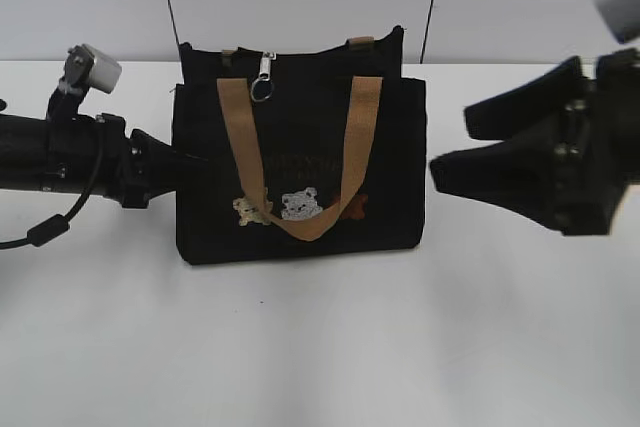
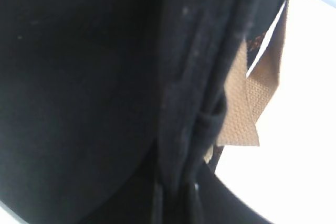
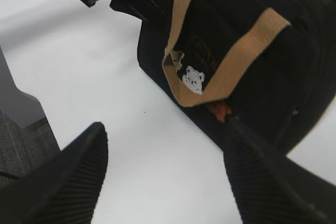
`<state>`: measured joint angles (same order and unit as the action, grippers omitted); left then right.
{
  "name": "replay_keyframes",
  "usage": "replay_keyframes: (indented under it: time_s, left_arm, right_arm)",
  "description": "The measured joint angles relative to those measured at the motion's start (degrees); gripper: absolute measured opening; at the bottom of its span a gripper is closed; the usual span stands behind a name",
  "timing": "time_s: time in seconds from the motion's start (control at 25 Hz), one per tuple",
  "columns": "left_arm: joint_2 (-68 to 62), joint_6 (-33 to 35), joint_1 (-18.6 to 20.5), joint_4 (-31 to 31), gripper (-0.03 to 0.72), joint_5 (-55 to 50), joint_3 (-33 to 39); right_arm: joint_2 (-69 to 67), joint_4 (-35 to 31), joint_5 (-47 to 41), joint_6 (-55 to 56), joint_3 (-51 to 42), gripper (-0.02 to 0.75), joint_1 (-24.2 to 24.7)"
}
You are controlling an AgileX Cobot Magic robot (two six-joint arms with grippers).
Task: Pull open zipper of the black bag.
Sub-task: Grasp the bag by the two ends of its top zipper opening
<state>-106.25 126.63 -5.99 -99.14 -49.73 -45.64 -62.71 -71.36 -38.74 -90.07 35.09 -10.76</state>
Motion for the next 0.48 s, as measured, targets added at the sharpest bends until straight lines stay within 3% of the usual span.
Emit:
replay_keyframes:
  time_s: [0.16, 0.48]
  left_arm:
    - [0.0, 0.0, 0.0, 0.0, 0.026, 0.0, 0.0]
    - [0.0, 0.0, 0.0, 0.0, 0.026, -0.01, 0.0]
  right_arm:
    - [-11.39, -3.21, 0.12, -4.33, 6.84, 0.52, -3.92]
    - [-29.53, -3.4, 0.18, -6.11, 21.18, 0.52, -10.21]
